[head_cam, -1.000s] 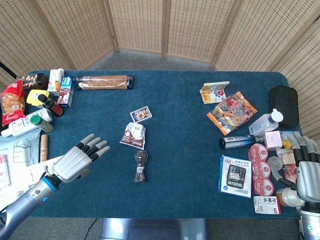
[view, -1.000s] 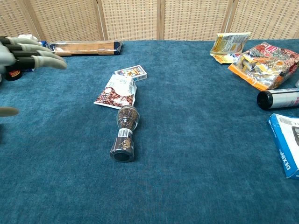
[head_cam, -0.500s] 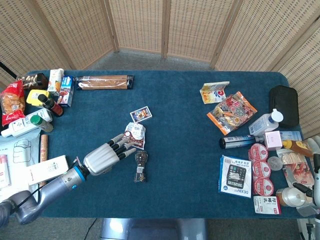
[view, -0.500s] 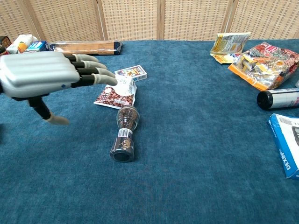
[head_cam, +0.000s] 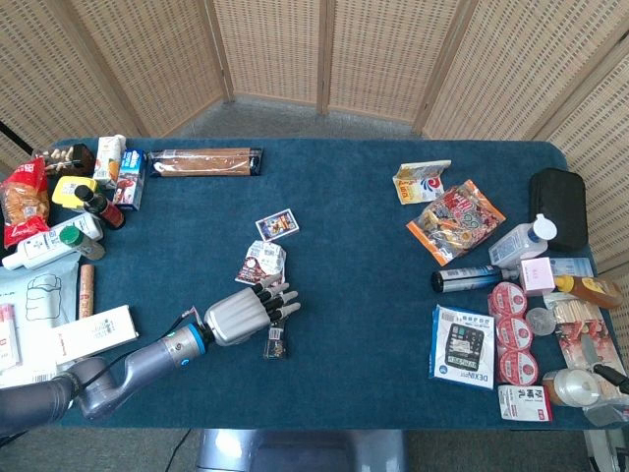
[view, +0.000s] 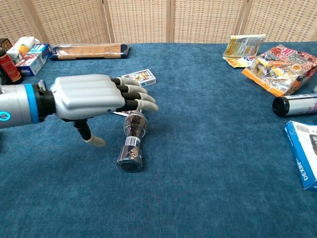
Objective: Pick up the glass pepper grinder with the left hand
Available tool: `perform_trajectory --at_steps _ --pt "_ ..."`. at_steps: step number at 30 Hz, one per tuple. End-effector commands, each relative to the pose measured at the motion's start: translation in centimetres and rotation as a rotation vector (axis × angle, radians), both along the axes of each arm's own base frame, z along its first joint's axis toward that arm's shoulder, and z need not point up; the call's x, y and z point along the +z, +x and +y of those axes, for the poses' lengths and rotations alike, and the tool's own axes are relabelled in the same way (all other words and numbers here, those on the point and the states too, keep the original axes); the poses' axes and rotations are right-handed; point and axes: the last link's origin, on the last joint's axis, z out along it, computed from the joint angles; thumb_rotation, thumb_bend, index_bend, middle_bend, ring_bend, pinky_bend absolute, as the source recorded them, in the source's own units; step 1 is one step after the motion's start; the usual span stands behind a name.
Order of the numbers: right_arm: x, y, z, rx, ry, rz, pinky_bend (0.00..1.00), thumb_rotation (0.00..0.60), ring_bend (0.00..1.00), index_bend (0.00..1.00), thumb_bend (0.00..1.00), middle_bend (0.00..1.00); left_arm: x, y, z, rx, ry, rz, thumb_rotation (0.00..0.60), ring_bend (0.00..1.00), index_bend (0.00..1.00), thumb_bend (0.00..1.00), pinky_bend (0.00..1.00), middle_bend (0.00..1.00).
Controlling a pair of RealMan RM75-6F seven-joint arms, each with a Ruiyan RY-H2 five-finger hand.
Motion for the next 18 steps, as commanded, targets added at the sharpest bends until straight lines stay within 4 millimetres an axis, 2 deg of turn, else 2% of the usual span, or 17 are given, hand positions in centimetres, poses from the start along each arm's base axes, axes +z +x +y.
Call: perform_trajectory --at_steps 1,9,11,13,15,18 --pt "0.1 -0.2 0.2 -0.002 -0.007 -0.003 0.0 0.534 0.0 0.0 0.32 0.0 -1.0 0.6 0.1 -0.018 -0.012 0.006 0.6 0.0 0.0 0.2 0.0 0.0" --pt "0.3 -0.8 0.7 -0.019 -0.017 -0.019 0.0 0.536 0.0 0.0 0.32 0.0 -3.4 1.5 0.1 -0.025 -0.06 0.012 0.6 0.0 0.0 0.2 0.0 0.0" --pt "0.4 -0.9 0.8 -0.019 -0.022 -0.022 0.0 0.544 0.0 0.0 0.32 0.0 -3.7 1.5 0.2 -0.025 -0.061 0.011 0.6 0.0 0.03 0.2 0.0 0.0" --pt "0.5 -1.0 0.9 -0.021 -0.024 -0.023 0.0 0.546 0.0 0.0 0.32 0.0 -3.9 1.4 0.2 -0.018 -0.065 0.009 0.6 0.0 0.11 0.2 0.0 0.01" --pt "0.6 -1.0 0.9 -0.022 -0.024 -0.023 0.0 0.548 0.0 0.0 0.32 0.0 -4.2 1.3 0.2 -0.017 -0.069 0.007 0.6 0.03 0.21 0.2 0.0 0.08" --pt "0.4 -1.1 0.8 -0.025 -0.018 -0.037 0.0 0.547 0.0 0.0 0.32 0.0 -4.8 1.1 0.0 -0.004 -0.086 0.011 0.6 0.2 0.4 0.21 0.0 0.26"
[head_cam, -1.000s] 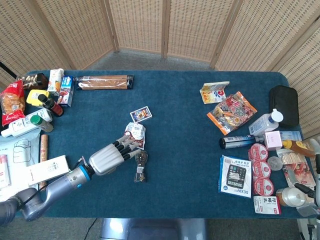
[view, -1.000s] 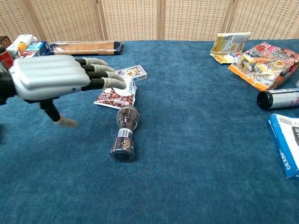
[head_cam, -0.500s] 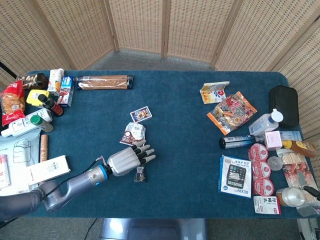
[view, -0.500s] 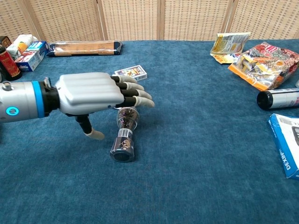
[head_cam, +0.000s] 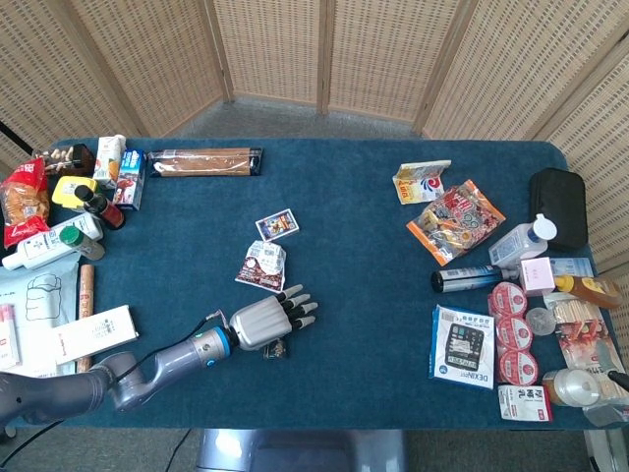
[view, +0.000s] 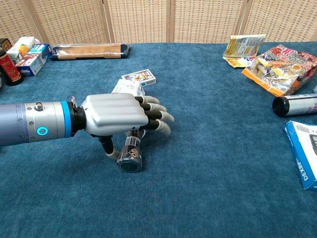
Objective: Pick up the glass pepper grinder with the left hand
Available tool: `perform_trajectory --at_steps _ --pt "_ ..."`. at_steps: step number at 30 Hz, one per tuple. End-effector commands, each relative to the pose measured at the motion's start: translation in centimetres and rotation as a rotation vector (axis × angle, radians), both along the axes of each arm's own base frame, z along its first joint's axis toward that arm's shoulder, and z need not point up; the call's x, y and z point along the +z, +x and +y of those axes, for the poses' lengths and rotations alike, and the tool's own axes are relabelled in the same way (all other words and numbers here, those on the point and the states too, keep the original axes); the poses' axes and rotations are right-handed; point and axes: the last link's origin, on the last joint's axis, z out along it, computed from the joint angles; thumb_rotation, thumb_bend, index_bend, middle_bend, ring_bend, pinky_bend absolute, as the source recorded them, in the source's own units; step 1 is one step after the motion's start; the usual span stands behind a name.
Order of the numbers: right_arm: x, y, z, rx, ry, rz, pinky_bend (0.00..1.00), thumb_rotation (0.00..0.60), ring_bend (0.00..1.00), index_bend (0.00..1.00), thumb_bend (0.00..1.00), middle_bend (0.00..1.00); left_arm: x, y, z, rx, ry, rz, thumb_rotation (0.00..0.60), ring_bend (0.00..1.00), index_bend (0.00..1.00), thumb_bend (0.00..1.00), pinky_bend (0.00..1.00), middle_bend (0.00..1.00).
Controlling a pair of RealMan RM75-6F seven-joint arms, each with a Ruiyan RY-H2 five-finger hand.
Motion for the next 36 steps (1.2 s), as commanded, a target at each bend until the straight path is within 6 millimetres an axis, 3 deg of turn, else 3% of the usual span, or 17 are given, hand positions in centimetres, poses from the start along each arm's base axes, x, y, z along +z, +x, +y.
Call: perform_trajectory --at_steps 1,3,6,10,16,27,36 --pt "-0.1 -0.1 0.0 -0.003 0.007 -0.012 0.0 0.547 0.0 0.0 0.32 0.0 -0.7 -0.3 -0.3 0.019 -0.022 0.01 0.6 0.26 0.47 0.21 0.0 0.31" --pt "-0.1 -0.1 -0.1 -0.003 0.008 -0.016 0.0 0.55 0.0 0.0 0.32 0.0 -1.0 -0.5 -0.4 0.022 -0.027 0.021 0.6 0.4 0.58 0.23 0.07 0.41" --pt "-0.1 -0.1 -0.2 0.003 0.007 -0.025 0.0 0.551 0.0 0.0 0.32 0.0 -1.1 -0.9 -0.4 0.03 -0.017 0.032 0.6 0.56 0.7 0.27 0.27 0.54" --pt "-0.1 0.0 -0.4 0.012 0.011 -0.023 0.0 0.558 0.0 0.0 0.32 0.0 -0.2 -1.3 0.1 0.063 0.017 0.003 0.6 0.67 0.77 0.28 0.51 0.63" --pt "-0.2 0.0 -0.6 0.018 0.01 -0.03 0.0 0.564 0.0 0.0 0.32 0.0 1.8 -2.0 0.7 0.101 0.079 -0.055 0.6 0.79 0.86 0.3 0.65 0.72" --pt "-0.7 0.3 -1.6 0.039 0.032 -0.034 0.0 0.565 0.0 0.0 0.32 0.0 7.1 -2.8 1.1 0.25 0.144 -0.233 0.6 0.84 0.89 0.3 0.72 0.75" --pt "-1.5 0.2 -2.3 0.049 0.052 -0.049 0.0 0.564 0.0 0.0 0.32 0.0 13.2 -0.4 2.2 0.27 0.223 -0.4 0.6 0.84 0.89 0.28 0.72 0.74"
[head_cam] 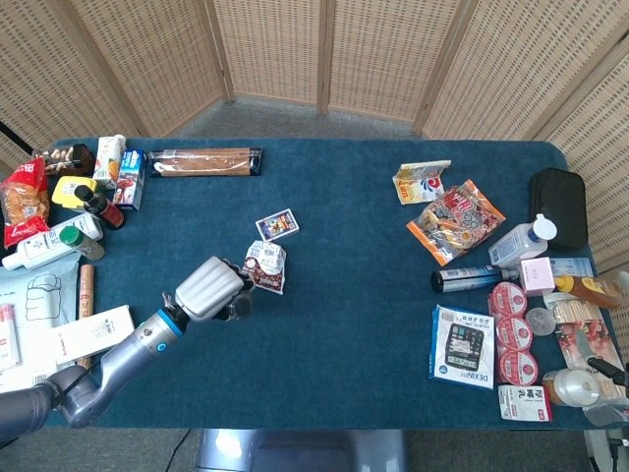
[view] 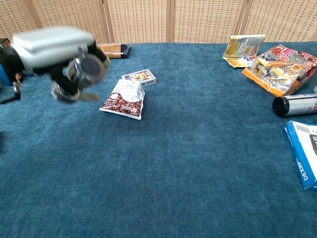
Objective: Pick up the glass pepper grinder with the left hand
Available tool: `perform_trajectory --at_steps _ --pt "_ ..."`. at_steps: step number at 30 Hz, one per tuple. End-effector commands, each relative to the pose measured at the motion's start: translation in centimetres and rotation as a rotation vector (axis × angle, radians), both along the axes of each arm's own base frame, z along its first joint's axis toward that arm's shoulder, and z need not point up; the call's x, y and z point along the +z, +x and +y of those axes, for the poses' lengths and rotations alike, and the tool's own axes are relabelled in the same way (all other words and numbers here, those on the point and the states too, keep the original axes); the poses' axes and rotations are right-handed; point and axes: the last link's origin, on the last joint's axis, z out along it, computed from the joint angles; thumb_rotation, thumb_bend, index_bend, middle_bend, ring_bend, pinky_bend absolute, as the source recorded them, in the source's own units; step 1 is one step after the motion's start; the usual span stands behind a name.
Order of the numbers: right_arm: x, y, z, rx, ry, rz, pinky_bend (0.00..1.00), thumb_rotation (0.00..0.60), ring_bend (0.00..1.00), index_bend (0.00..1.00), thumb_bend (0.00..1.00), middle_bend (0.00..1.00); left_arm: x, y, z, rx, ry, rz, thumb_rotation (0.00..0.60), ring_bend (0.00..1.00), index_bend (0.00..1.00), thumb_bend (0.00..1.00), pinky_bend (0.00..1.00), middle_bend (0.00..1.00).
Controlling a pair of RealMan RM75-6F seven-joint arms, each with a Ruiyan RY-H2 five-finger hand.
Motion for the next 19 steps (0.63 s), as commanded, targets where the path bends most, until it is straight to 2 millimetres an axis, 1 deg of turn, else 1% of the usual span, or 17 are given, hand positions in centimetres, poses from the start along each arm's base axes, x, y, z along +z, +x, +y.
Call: perform_trajectory --at_steps 1,10,14,19 --pt "-0.3 -0.1 -0.2 0.003 0.004 -0.013 0.0 0.562 0.0 0.0 0.32 0.0 2.5 1.4 0.7 -0.009 0.056 -0.053 0.6 0.83 0.89 0.28 0.72 0.74" --pt "-1.5 -0.7 -0.4 0.006 0.016 -0.044 0.0 0.562 0.0 0.0 0.32 0.0 7.2 5.8 2.1 -0.075 0.171 -0.156 0.6 0.83 0.87 0.27 0.7 0.72" --pt "-1.5 -0.9 -0.3 0.004 0.014 -0.05 0.0 0.563 0.0 0.0 0.32 0.0 8.5 7.2 2.5 -0.076 0.186 -0.238 0.6 0.83 0.87 0.27 0.69 0.72" --pt "-1.3 -1.2 -0.2 -0.007 0.015 -0.047 0.0 0.565 0.0 0.0 0.32 0.0 9.5 7.9 2.7 -0.088 0.218 -0.258 0.6 0.82 0.87 0.27 0.69 0.72"
